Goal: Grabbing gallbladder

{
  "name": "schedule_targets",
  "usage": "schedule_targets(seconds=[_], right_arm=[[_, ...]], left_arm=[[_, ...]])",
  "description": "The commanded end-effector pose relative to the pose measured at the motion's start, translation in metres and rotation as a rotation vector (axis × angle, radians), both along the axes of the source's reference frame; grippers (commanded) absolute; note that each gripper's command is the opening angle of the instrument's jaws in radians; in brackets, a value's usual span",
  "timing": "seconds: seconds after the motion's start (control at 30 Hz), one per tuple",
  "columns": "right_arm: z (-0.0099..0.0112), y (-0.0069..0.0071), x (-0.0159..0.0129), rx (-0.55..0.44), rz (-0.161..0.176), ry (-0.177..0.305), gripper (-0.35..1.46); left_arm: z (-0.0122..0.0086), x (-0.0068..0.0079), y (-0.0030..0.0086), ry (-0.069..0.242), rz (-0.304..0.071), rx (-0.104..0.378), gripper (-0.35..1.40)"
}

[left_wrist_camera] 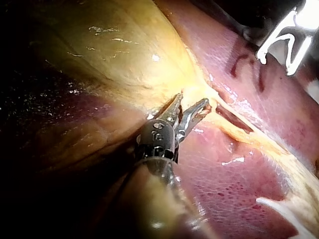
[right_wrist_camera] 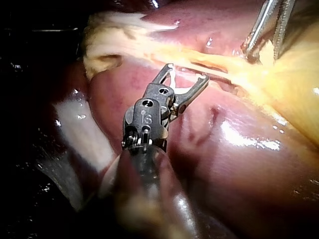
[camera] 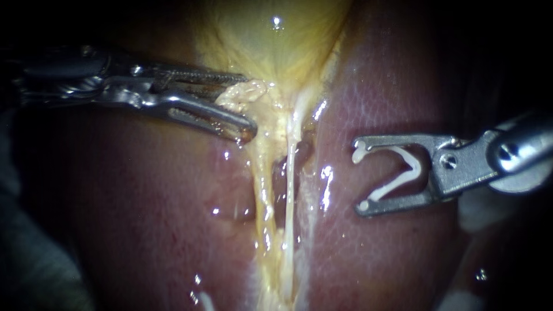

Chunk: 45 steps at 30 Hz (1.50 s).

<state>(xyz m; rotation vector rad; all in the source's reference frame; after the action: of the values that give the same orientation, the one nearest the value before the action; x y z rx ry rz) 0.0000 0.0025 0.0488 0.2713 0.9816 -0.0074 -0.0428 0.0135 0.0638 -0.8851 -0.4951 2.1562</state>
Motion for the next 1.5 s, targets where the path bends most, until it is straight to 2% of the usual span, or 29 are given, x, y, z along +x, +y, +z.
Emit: schedule_targets(seconds=[0.03,0.13,0.27,0.4,0.53,0.7,0.87,1.07,1.23,1.37,1.5], right_arm=[[0.0000,0.0000,0.0000,0.000,0.000,0.000,0.49],[0.0000,0.0000,0.0000,0.000,0.000,0.000,0.49],[0.0000,0.0000,0.0000,0.000,0.000,0.000,0.49],[0.0000,0.0000,0.0000,0.000,0.000,0.000,0.49],[0.0000,0.0000,0.0000,0.000,0.000,0.000,0.49],[0.0000,0.0000,0.0000,0.000,0.000,0.000,0.49],[0.0000,0.0000,0.0000,0.000,0.000,0.000,0.49],[0.0000,0.0000,-0.0001,0.000,0.000,0.000,0.49],[0.0000,0.0000,-0.0002,0.000,-0.001,0.000,0.49],[0.0000,0.0000,-0.0002,0.000,-0.001,0.000,0.49],[0.0000,0.0001,-0.0002,0.000,-0.001,0.000,0.49]], left_arm=[[0.0002,0.0000,-0.0001,0.001,-0.002,0.002,0.24],[0.0004,0.0001,-0.0001,0.008,0.003,0.004,0.07],[0.0004,0.0003,-0.0001,0.033,0.009,0.022,-0.35],[0.0004,0.0005,-0.0001,0.072,0.028,0.032,-0.35],[0.0002,0.0008,0.0000,0.086,0.021,0.048,-0.35],[-0.0006,0.0010,0.0001,0.085,0.018,0.056,-0.35],[-0.0030,0.0008,0.0003,0.083,0.016,0.067,-0.35],[-0.0065,0.0013,0.0010,0.034,-0.006,0.071,-0.35],[-0.0102,0.0031,0.0020,-0.008,-0.040,0.058,-0.35],[-0.0125,0.0043,0.0028,-0.023,-0.066,0.049,-0.35],[-0.0130,0.0044,0.0030,-0.028,-0.078,0.053,-0.35]])
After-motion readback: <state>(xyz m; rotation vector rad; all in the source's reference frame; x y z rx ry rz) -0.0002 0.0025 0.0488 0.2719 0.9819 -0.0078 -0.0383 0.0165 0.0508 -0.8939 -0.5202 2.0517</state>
